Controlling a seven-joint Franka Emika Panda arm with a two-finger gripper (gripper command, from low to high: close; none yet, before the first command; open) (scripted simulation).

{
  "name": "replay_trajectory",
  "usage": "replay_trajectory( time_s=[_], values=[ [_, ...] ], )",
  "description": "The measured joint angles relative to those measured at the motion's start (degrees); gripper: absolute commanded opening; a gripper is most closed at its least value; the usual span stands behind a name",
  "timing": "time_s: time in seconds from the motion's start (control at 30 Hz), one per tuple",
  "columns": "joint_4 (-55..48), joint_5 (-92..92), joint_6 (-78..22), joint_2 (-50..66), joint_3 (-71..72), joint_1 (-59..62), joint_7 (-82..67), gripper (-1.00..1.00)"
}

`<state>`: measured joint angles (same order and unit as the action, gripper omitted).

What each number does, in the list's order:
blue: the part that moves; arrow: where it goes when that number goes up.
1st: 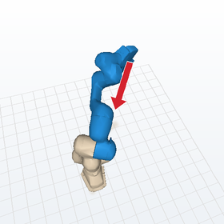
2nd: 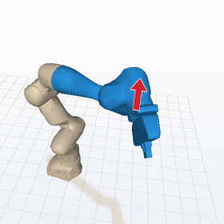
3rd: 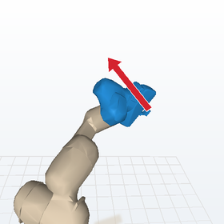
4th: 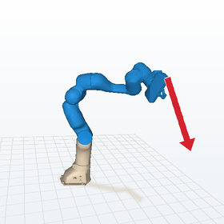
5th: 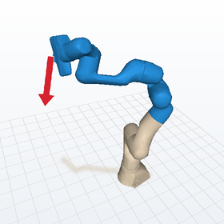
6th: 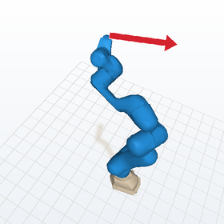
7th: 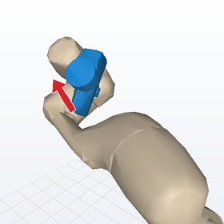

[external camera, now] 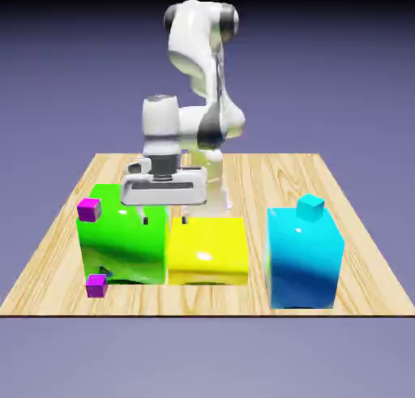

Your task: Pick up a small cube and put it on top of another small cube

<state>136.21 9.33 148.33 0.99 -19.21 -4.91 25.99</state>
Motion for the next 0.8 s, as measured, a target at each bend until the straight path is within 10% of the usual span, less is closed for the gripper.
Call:
replay_trajectory(
  time_s=[0.8],
  values=[
    [-35.50, 13.36, -36.77, 48.19, -27.51, -6.68, -23.59, 0.00]
  ],
)
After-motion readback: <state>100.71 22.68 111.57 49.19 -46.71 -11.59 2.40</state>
